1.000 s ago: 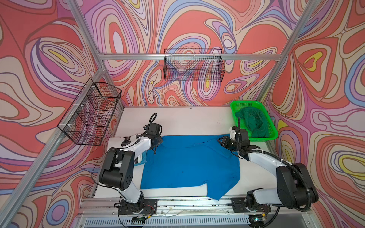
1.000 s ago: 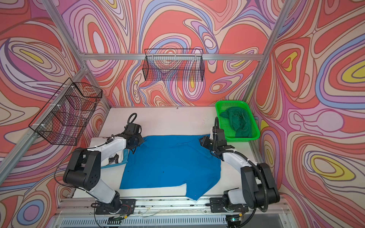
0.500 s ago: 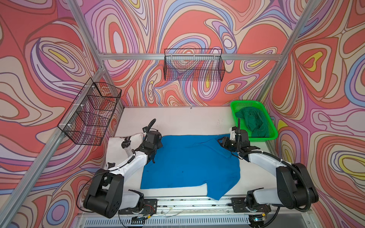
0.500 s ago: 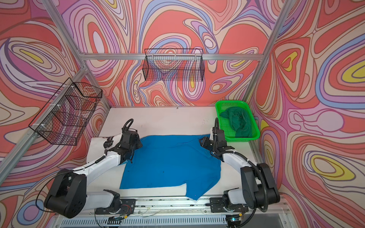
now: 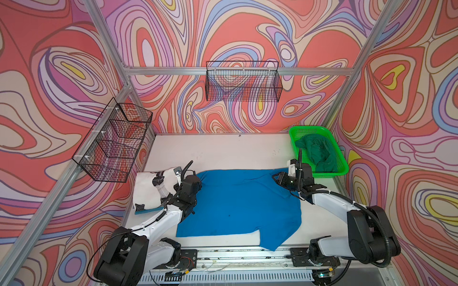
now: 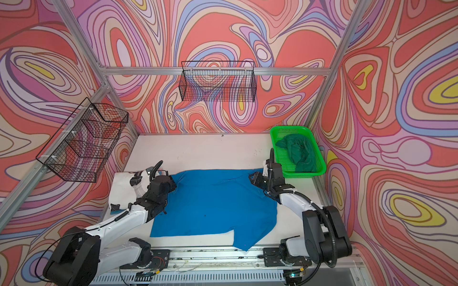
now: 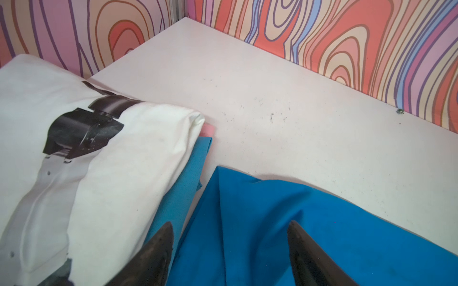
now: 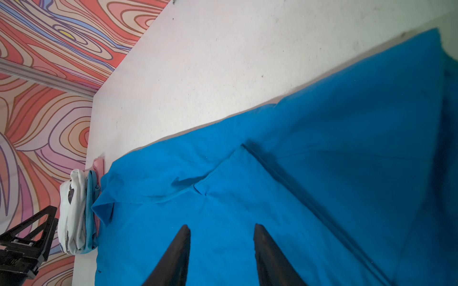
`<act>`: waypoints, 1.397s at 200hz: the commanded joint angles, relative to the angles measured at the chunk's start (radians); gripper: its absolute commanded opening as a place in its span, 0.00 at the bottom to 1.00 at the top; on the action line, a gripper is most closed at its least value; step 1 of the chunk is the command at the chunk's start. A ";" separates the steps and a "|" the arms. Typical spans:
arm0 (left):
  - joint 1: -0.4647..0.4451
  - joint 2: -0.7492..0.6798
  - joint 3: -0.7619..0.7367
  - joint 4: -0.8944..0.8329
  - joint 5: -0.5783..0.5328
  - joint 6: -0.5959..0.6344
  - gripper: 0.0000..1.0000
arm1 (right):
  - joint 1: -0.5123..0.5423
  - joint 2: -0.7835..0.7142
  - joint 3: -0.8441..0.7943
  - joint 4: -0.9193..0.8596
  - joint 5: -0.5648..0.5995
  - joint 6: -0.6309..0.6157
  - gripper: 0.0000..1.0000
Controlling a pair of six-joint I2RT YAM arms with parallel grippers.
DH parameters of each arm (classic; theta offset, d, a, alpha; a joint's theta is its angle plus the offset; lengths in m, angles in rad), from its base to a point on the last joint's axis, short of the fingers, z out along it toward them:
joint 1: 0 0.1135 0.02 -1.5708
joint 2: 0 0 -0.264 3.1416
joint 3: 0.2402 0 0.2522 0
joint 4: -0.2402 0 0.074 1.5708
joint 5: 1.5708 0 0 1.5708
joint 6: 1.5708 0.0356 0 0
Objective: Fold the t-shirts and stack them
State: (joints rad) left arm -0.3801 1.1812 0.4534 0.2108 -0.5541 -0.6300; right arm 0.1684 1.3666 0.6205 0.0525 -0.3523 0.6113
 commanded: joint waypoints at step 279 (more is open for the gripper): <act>0.158 0.351 0.229 -0.279 0.364 -0.225 0.39 | -0.003 -0.028 -0.010 0.007 -0.033 -0.008 0.45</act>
State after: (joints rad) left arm -0.2279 1.5482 0.6582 0.0063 -0.1829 -0.8463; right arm 0.1684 1.3479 0.6205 0.0525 -0.3824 0.6109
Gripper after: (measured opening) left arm 0.320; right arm 0.447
